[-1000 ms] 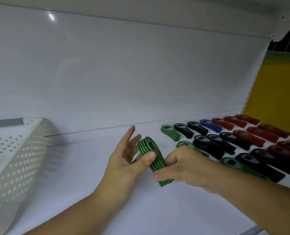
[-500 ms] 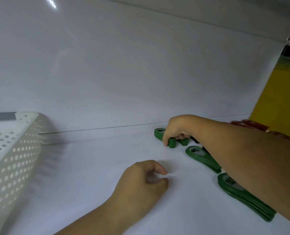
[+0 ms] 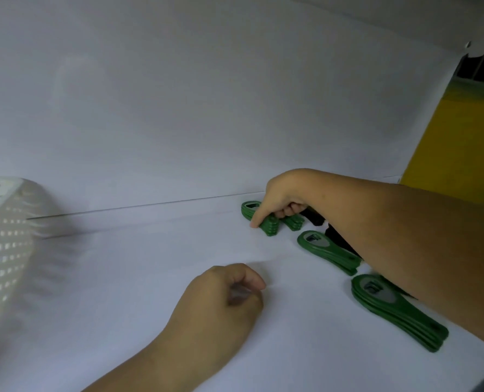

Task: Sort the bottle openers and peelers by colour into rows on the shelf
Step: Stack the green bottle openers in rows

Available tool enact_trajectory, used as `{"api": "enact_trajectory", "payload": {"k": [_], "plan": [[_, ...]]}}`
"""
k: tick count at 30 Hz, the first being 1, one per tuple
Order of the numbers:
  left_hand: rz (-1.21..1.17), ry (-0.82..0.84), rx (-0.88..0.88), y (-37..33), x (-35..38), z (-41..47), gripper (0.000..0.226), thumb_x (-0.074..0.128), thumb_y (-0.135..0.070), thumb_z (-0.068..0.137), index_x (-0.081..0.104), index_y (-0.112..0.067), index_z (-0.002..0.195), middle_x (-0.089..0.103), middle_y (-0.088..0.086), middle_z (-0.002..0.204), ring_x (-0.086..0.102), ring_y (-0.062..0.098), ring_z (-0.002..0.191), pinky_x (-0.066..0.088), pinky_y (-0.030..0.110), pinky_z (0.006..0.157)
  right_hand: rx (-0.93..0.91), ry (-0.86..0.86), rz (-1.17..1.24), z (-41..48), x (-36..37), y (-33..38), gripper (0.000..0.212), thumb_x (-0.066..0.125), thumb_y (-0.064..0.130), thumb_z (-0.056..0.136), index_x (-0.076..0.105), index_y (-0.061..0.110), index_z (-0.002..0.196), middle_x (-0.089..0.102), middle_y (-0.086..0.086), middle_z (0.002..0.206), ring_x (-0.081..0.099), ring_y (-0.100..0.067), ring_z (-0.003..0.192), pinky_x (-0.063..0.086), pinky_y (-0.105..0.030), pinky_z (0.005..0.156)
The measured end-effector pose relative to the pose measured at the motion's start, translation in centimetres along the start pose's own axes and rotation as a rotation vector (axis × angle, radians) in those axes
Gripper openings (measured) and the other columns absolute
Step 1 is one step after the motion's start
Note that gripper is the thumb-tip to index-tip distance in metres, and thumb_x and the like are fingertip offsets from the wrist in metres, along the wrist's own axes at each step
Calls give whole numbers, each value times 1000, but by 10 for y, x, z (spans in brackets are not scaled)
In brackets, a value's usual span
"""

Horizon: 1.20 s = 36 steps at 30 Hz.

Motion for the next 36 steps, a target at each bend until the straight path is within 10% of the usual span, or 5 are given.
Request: {"api": "enact_trajectory", "payload": {"k": [5, 12, 36], "plan": [[-27, -11, -2, -1, -1, -3, 23, 61, -12, 85, 67, -30, 73, 69, -9, 76, 51, -3, 49, 36, 7, 49, -91, -200, -11, -36, -27, -22, 48, 67, 55, 78, 71, 8, 86, 43, -1, 61, 33, -16, 51, 27, -24, 49], [8, -45, -44, 2, 4, -2, 27, 60, -15, 86, 66, -33, 67, 67, -11, 72, 51, -3, 46, 35, 9, 45, -73, -243, -230, -62, -4, -74, 54, 69, 63, 71, 51, 14, 57, 44, 1, 58, 41, -16, 54, 30, -25, 50], [46, -24, 15, 0, 0, -4, 25, 58, -10, 87, 68, -29, 73, 69, -14, 79, 59, -9, 73, 38, 1, 60, -86, -262, -115, -55, 6, -71, 57, 69, 67, 68, 53, 13, 70, 56, -1, 72, 54, -18, 64, 41, -26, 57]]}}
Point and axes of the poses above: each hand's wrist, its own z-axis towards the middle knuckle, its own x-axis out of the palm, y = z × x, the point moved 3 cm from there along z, towards the middle knuckle
